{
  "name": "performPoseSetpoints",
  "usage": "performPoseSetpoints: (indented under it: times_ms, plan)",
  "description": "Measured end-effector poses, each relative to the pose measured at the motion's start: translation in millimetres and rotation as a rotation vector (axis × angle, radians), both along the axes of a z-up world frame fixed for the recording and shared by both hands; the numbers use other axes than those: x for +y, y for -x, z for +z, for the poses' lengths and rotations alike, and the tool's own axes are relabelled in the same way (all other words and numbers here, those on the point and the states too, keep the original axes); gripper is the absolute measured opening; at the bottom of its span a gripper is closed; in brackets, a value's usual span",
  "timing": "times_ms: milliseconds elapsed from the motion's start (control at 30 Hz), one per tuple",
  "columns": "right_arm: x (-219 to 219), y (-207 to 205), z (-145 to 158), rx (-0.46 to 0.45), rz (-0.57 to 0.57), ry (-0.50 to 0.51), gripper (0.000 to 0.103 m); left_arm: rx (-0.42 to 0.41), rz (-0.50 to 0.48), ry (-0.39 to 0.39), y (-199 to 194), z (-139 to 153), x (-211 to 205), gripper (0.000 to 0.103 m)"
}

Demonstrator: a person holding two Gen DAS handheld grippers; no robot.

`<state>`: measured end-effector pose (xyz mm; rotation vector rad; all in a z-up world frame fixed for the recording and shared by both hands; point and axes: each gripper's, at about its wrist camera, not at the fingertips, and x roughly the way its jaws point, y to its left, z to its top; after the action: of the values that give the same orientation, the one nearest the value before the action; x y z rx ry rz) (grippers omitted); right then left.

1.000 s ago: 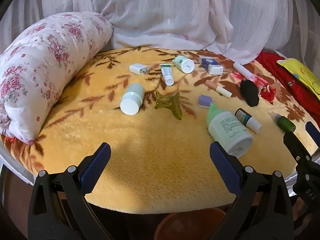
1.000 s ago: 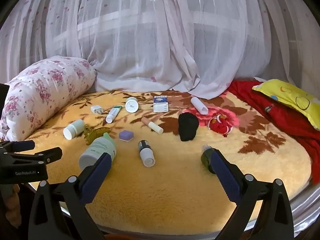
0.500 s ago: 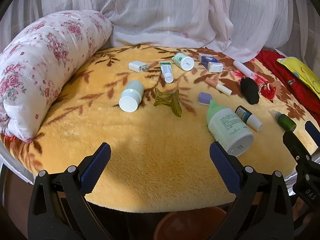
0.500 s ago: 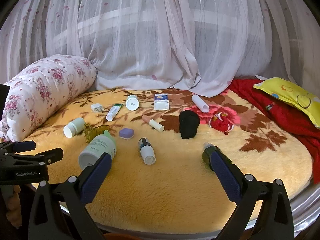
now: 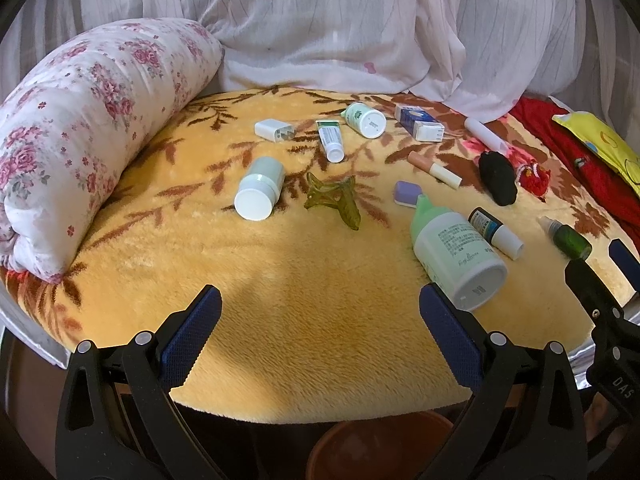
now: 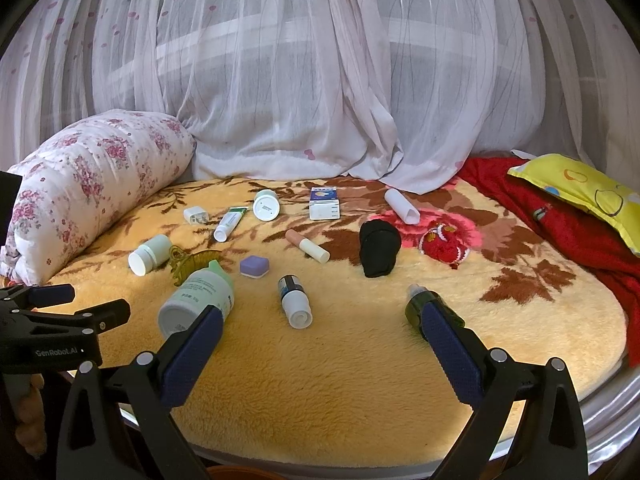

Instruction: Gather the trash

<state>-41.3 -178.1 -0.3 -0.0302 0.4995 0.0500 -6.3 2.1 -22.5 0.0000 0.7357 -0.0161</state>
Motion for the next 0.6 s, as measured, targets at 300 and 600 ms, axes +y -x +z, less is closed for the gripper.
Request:
performPoseSetpoints:
  times_ms: [300,600]
  plan:
    - [0.0,-0.2,-0.2,0.004,0.001,-0.002,0.098,0.004,0.003,0.001,0.8,-2.3,-1.9,0.096]
    - [0.2,0.1,-0.4,0.004,0.001,-0.002,0.098,0.005,0.003,-0.002,-2.1,0.8,-4.1,0.096]
